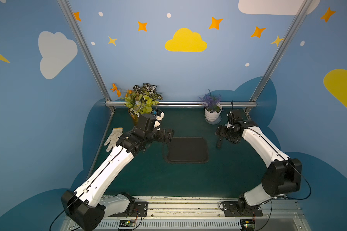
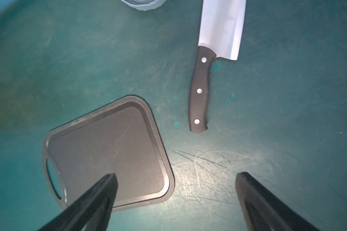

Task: Align the knife with the edge of the cutting board
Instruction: Adjust the knife at the center of the board.

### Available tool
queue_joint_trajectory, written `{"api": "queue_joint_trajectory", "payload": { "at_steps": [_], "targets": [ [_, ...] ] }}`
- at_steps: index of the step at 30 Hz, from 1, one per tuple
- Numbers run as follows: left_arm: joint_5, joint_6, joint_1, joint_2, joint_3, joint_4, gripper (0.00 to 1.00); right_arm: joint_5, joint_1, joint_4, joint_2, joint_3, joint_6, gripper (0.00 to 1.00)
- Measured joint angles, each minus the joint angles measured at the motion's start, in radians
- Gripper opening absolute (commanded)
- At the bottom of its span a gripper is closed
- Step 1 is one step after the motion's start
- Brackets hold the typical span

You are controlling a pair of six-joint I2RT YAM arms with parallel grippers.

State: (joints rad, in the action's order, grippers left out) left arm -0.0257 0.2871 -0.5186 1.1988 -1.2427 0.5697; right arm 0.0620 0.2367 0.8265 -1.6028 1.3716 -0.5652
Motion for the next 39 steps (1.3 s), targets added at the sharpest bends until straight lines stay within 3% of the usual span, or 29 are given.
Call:
{"api": "queue_joint_trajectory", "payload": {
  "at_steps": [7,15,39],
  "targets": [
    [-0.050,-0.031,-0.040,-0.071,0.137,-0.120,1.00,0.032,-0.008,0.039,-0.184,0.151,-0.033,0.97],
    [-0.050,-0.072,-0.103,-0.085,0.166,-0.157,1.00,0.024,-0.032,0.055,-0.342,0.217,-0.062,0.94],
    [0.023,-0.141,-0.161,-0.138,0.172,-0.167,1.00,0.019,-0.081,0.020,-0.476,0.225,-0.003,0.69]
  ]
}}
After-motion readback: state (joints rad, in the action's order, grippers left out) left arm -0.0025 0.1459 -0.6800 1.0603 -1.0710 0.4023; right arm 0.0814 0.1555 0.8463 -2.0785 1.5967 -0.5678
